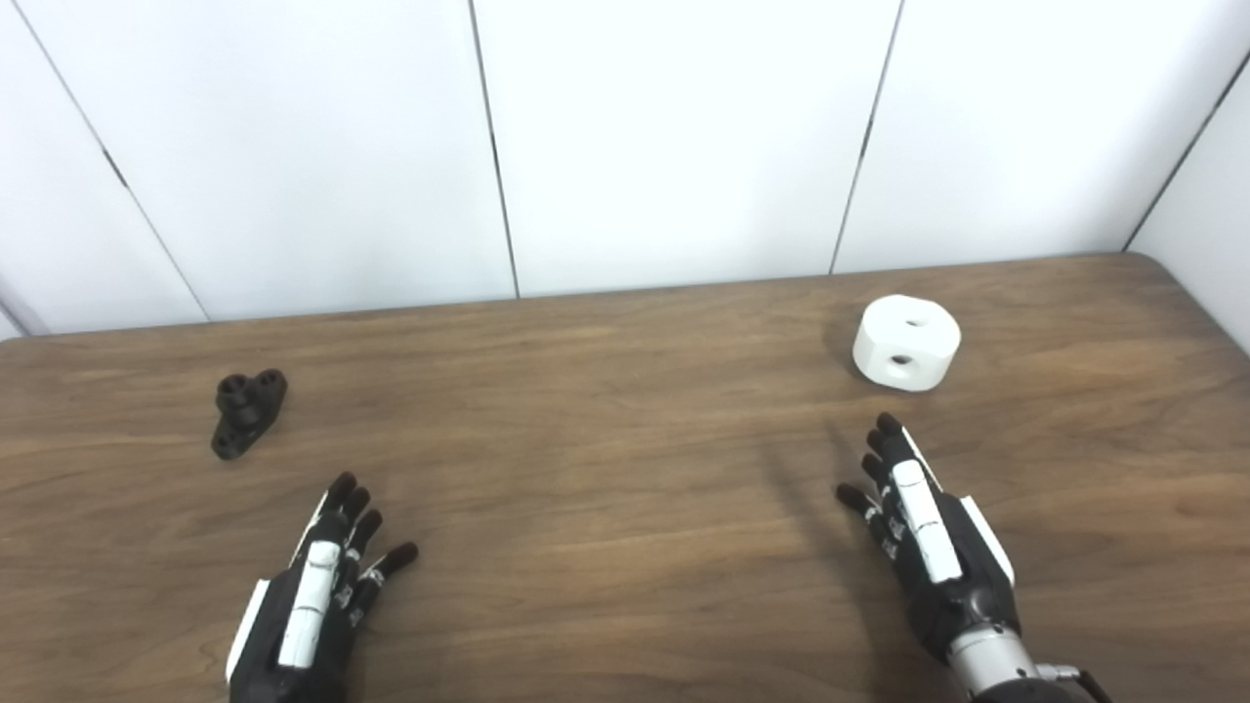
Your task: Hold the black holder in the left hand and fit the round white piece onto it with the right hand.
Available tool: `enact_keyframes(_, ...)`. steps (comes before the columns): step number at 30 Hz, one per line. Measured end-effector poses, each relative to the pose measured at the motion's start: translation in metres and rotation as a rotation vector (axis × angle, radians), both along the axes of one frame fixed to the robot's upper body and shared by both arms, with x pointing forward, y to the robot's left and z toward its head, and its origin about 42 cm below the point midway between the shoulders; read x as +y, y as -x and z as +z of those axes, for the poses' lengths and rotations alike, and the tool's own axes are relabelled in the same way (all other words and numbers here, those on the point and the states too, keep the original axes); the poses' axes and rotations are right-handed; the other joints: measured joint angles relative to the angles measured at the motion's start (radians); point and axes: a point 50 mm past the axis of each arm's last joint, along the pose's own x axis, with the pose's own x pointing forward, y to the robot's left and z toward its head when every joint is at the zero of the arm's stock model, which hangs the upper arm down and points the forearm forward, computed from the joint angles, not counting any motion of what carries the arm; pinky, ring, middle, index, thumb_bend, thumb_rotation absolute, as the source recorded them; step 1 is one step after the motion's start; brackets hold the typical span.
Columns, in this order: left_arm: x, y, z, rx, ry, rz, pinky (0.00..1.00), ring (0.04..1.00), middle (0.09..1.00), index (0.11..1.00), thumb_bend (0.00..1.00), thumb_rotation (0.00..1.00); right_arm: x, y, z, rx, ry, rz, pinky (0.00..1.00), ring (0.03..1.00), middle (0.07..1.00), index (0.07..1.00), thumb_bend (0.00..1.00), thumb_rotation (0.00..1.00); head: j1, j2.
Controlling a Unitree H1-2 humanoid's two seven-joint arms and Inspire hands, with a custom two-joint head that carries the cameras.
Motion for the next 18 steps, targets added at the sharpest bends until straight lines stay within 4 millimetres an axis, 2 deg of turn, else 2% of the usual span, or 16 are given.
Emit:
enact_keyframes(7,0.0007,-0.0008,-0.0017,-0.01,0.006,0.001,1.0,1.0,1.0,1.0,0.78,0.67,0.0004,0.0,0.0,0.001,0.006,0.0,1.0,1.0,1.0,1.0,0.44,0.85,0.0,-0.002)
enact_keyframes(18,0.0007,-0.0012,-0.0021,-0.015,0.0,0.0,1.0,1.0,1.0,1.0,0.75,0.69,0.0004,-0.0002,0.0009,-0.012,0.009,-0.001,1.0,1.0,1.0,1.0,0.44,0.84,0.005,-0.011)
